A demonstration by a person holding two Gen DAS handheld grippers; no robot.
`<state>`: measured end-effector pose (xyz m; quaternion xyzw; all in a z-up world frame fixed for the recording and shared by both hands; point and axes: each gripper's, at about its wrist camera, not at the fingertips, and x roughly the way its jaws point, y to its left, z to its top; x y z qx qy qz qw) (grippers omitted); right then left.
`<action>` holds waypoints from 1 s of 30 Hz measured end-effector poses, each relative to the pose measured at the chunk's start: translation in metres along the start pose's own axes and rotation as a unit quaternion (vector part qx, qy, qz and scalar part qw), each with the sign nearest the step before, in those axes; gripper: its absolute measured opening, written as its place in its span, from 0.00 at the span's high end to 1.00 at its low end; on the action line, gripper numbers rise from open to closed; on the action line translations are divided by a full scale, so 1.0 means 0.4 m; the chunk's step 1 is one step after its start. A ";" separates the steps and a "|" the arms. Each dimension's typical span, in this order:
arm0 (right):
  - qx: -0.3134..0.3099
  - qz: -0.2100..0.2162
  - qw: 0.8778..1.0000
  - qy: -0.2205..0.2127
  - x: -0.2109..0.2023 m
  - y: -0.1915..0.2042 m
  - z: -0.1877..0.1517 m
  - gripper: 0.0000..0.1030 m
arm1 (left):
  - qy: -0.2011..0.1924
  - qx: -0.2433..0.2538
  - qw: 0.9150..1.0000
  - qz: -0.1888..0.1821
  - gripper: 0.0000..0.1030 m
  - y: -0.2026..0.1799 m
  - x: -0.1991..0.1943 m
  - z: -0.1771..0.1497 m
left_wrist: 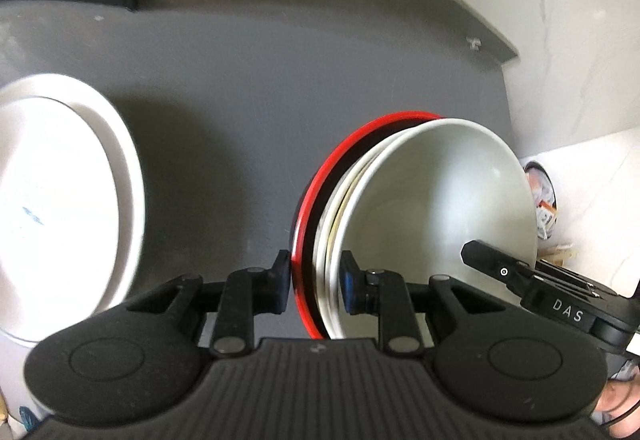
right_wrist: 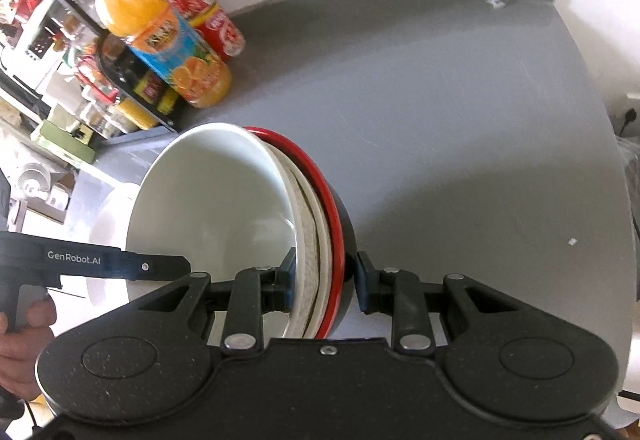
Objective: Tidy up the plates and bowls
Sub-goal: 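Grasp the red bowl rim with the left gripper while the right gripper grips it, then carry the red bowl stack onto the plate stack with both grippers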
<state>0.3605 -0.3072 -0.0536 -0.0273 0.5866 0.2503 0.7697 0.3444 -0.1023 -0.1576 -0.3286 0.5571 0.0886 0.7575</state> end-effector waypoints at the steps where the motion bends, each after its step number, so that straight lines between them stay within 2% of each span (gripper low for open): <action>1: -0.003 0.001 1.000 -0.002 0.005 0.019 0.003 0.74 | -0.004 -0.006 1.000 0.000 0.77 0.016 -0.015 0.002; 14: -0.063 0.040 0.997 0.003 0.073 0.261 0.024 0.74 | -0.057 -0.057 0.996 0.023 0.77 0.216 -0.182 0.001; 30: -0.105 0.069 0.991 0.038 0.185 0.476 0.031 0.74 | -0.077 -0.123 0.989 0.039 0.77 0.445 -0.272 -0.025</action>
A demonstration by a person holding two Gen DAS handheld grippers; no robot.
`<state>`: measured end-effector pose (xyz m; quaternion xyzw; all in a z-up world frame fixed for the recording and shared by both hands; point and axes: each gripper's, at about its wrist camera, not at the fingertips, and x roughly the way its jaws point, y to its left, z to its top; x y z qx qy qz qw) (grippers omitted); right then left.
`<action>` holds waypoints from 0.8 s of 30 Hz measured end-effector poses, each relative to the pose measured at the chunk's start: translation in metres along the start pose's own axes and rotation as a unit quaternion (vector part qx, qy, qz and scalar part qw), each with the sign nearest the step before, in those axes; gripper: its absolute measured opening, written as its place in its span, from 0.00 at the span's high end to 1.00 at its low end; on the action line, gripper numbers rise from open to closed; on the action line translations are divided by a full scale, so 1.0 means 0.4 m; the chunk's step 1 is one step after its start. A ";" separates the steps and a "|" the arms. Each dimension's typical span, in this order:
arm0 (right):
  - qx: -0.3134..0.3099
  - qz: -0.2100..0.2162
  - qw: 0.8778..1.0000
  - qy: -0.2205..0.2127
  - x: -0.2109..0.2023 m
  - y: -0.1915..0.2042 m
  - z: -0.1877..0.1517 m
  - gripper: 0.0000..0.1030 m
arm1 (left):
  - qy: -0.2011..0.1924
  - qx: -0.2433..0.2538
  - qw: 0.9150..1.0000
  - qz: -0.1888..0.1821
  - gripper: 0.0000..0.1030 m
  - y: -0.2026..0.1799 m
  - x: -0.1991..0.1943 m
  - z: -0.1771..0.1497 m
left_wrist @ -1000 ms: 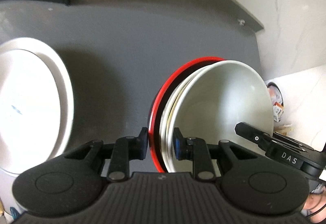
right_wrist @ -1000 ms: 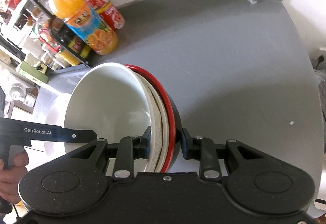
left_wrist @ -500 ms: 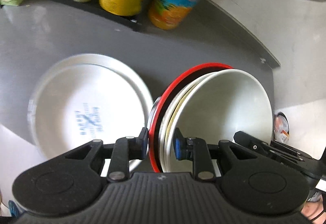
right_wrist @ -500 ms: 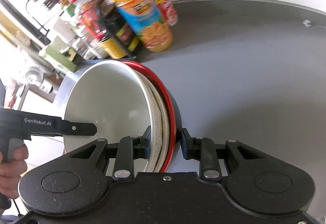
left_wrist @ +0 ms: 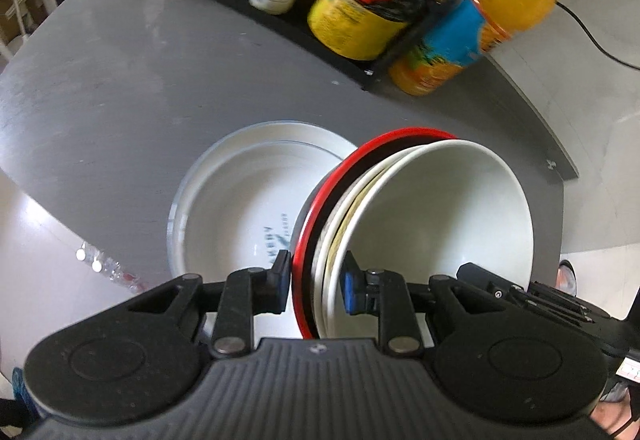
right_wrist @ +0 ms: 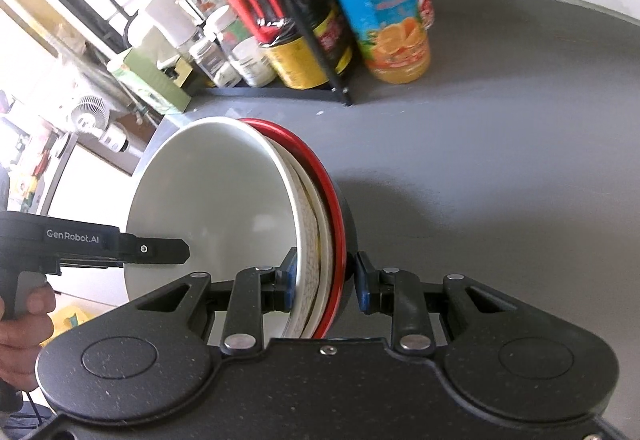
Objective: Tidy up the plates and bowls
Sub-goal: 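Carry the red bowl stack onto the plate stack with both grippers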
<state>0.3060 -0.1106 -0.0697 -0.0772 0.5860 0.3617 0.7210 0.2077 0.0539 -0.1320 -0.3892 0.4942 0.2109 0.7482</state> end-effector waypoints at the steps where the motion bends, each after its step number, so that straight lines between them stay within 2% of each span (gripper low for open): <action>1: -0.002 0.001 1.000 0.002 0.007 0.009 0.001 0.74 | 0.000 -0.002 1.000 0.002 0.77 0.011 -0.003 0.002; 10: -0.003 0.005 1.000 0.021 0.067 0.070 0.008 0.74 | 0.004 -0.016 1.000 0.009 0.77 0.091 -0.009 0.015; 18: 0.013 0.000 0.999 0.052 0.121 0.085 -0.003 0.74 | 0.020 -0.016 1.000 0.014 0.77 0.124 0.012 0.029; 24: 0.017 -0.013 0.999 0.042 0.125 0.098 -0.005 0.71 | 0.020 -0.014 1.000 0.008 0.76 0.130 0.026 0.038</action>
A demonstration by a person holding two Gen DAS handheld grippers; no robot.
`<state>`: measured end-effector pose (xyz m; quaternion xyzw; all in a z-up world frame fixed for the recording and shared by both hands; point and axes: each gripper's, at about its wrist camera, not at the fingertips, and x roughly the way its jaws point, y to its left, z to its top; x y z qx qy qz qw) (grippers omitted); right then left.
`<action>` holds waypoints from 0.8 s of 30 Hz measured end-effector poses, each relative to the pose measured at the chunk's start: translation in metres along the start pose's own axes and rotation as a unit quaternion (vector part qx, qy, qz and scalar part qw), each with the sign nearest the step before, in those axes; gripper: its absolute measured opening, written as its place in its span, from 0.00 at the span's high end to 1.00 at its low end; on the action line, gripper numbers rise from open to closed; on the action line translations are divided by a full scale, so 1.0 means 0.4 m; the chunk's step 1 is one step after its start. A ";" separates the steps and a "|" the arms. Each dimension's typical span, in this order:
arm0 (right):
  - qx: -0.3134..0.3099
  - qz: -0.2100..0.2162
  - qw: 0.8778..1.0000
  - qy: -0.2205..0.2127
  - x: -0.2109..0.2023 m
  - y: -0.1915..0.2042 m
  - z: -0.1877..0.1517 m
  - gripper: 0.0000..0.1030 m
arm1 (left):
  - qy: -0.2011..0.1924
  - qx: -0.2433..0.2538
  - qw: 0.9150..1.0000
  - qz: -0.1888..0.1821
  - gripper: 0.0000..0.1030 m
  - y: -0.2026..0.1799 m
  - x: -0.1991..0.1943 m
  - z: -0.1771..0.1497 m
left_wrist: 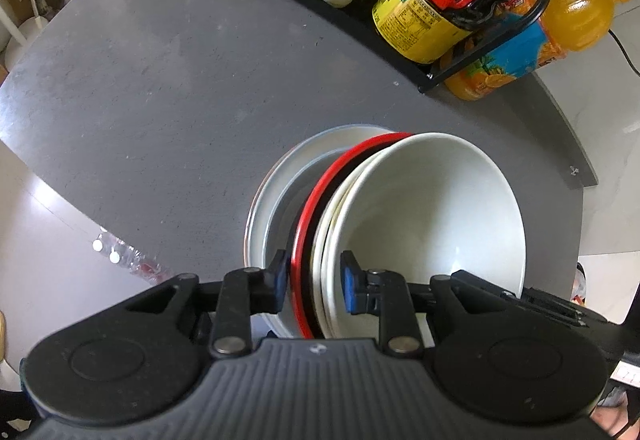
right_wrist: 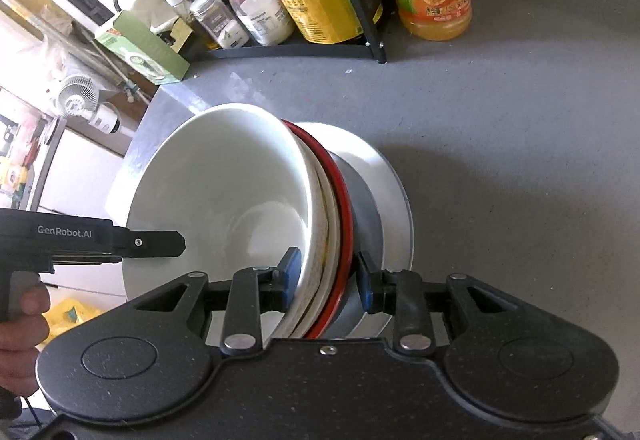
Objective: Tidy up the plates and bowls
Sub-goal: 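Carry the red bowl stack onto the plate stack with both grippers, then open both grippers to release the bowl stack on the plates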
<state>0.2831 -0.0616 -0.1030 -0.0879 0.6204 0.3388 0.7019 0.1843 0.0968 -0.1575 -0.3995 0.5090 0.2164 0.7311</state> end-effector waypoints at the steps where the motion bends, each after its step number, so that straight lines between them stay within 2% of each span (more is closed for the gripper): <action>1: 0.001 -0.001 1.000 0.000 0.001 0.000 0.002 0.71 | 0.000 0.000 1.000 0.000 0.76 -0.001 0.001 0.004; 11: 0.020 -0.014 1.000 0.000 0.001 0.005 0.013 0.68 | 0.003 0.004 1.000 -0.011 0.73 -0.008 0.005 0.027; 13: 0.016 -0.025 1.000 -0.011 -0.005 0.016 0.012 0.68 | -0.004 0.015 1.000 -0.016 0.66 -0.011 -0.005 0.028; 15: 0.014 -0.039 0.999 -0.019 -0.010 0.030 0.012 0.68 | -0.010 0.030 0.999 -0.018 0.51 -0.015 -0.020 0.030; 18: 0.028 -0.052 0.998 -0.033 -0.017 0.045 0.007 0.62 | -0.020 0.057 0.998 -0.018 0.38 -0.019 -0.041 0.038; 24: 0.063 -0.084 0.992 -0.075 -0.048 0.073 -0.011 0.51 | -0.036 0.111 0.993 -0.027 0.26 -0.009 -0.060 0.051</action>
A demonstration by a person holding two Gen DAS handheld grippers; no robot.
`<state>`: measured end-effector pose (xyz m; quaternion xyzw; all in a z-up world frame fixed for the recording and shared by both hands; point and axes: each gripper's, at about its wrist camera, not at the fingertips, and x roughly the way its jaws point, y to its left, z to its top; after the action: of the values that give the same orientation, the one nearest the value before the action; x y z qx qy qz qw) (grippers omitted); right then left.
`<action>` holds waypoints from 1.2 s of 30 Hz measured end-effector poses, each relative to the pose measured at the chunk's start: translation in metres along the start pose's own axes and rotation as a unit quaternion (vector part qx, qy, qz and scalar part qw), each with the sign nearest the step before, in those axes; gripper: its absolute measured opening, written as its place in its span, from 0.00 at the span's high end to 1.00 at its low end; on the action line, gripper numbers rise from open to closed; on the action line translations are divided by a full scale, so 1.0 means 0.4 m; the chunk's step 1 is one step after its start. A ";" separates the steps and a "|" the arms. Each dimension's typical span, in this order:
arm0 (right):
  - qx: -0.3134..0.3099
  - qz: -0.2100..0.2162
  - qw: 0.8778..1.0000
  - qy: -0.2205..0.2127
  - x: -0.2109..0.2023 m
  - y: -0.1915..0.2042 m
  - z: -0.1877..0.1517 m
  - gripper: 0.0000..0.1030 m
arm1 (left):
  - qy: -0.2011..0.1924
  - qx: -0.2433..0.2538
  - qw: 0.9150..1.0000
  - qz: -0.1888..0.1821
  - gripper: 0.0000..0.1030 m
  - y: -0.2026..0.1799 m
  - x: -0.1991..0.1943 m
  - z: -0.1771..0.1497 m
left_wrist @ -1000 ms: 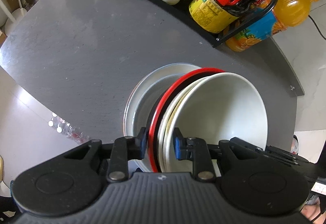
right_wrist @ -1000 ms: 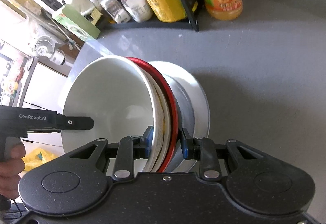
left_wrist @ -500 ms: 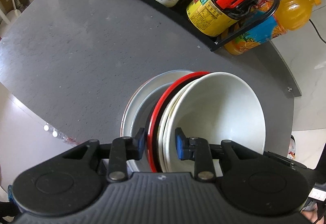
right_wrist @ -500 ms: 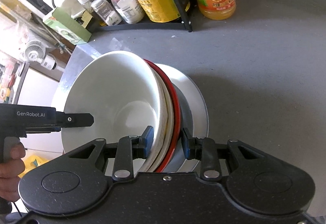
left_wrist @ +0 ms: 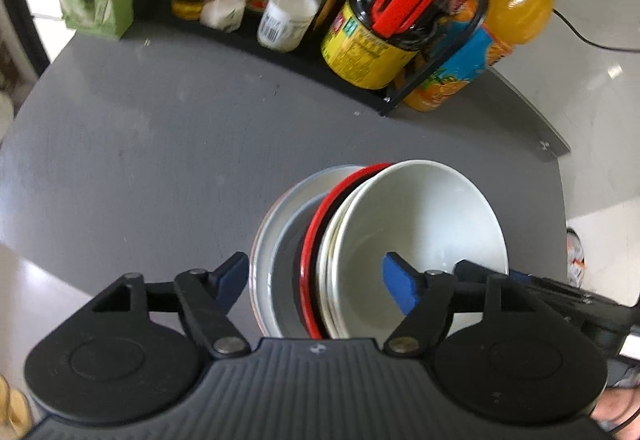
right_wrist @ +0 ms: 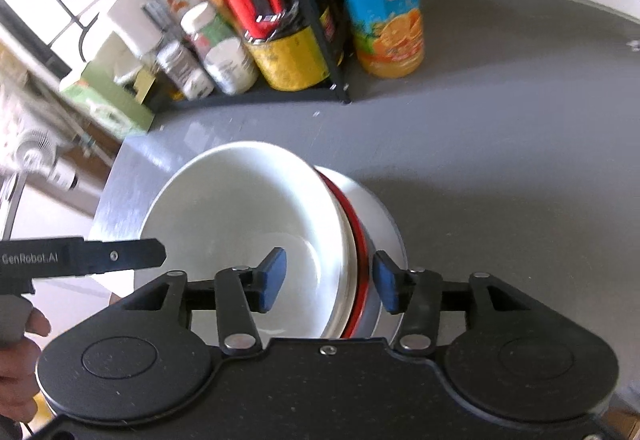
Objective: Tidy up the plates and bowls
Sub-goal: 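Open both grippers to release the bowl stack on the plates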
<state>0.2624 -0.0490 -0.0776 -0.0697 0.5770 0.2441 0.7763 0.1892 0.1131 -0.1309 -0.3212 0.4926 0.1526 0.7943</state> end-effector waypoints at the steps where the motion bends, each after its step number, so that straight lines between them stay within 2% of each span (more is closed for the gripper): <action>1: 0.009 -0.009 1.000 -0.007 -0.011 0.001 -0.005 0.48 | -0.003 0.008 1.000 0.003 0.26 -0.001 -0.001 0.002; 3: 0.020 -0.014 1.000 -0.019 -0.031 -0.001 -0.014 0.46 | -0.010 0.018 1.000 0.003 0.25 0.001 -0.008 0.005; 5: 0.024 -0.011 0.999 -0.031 -0.055 -0.008 -0.024 0.35 | -0.022 0.021 1.000 -0.007 0.22 0.001 -0.018 0.004; 6: 0.026 -0.015 0.999 -0.039 -0.066 -0.013 -0.029 0.33 | -0.029 0.022 0.999 -0.006 0.19 0.000 -0.023 0.003; 9: 0.036 -0.028 0.997 -0.056 -0.090 -0.036 -0.041 0.29 | -0.042 0.032 0.998 0.014 0.14 -0.013 -0.031 -0.002; 12: 0.044 -0.033 0.996 -0.067 -0.115 -0.065 -0.054 0.24 | -0.036 0.026 0.999 0.012 0.13 -0.026 -0.036 -0.011; 17: 0.041 -0.035 0.994 -0.094 -0.180 -0.107 -0.099 0.09 | -0.051 0.047 0.997 0.033 0.11 -0.071 -0.072 -0.047; 26: 0.036 -0.055 0.990 -0.122 -0.302 -0.172 -0.181 0.06 | -0.081 0.052 0.995 0.034 0.05 -0.165 -0.160 -0.166; 29: 0.030 -0.060 0.989 -0.135 -0.340 -0.173 -0.207 0.06 | -0.088 0.051 0.994 0.039 0.04 -0.188 -0.190 -0.204; 36: 0.030 -0.082 0.982 -0.166 -0.414 -0.171 -0.262 0.06 | -0.109 0.068 0.991 0.026 0.01 -0.222 -0.264 -0.281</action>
<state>0.1678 -0.1989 0.0305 -0.0514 0.4397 0.1704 0.8803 0.1127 -0.0197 -0.0407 -0.2347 0.4207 0.1738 0.8589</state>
